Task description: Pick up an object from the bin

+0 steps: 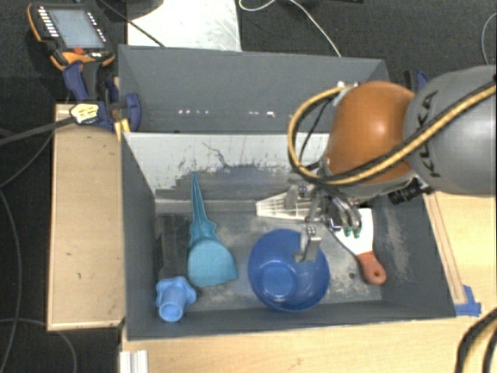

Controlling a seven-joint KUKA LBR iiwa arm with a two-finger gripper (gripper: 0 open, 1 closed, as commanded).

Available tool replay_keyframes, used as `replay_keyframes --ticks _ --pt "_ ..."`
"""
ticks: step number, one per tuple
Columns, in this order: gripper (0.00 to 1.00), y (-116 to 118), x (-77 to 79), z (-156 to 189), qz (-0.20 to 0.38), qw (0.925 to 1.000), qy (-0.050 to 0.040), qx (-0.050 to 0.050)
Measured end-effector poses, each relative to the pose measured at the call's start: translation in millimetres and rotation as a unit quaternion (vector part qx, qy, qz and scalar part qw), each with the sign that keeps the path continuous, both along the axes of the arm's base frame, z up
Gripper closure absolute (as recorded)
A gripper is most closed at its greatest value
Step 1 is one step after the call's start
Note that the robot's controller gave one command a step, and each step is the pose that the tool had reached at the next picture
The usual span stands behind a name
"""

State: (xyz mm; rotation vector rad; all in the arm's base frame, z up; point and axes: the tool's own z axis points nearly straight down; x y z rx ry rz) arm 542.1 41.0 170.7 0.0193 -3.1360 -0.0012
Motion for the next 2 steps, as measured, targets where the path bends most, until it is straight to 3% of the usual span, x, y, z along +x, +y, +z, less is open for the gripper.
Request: replay_keyframes --ticks 1,2 --pt "0.0 -0.2 1.8 4.3 -0.001 1.0 -0.0041 0.0" --pt "0.0 6.9 0.4 -69.9 0.15 0.9887 -0.0015 0.001"
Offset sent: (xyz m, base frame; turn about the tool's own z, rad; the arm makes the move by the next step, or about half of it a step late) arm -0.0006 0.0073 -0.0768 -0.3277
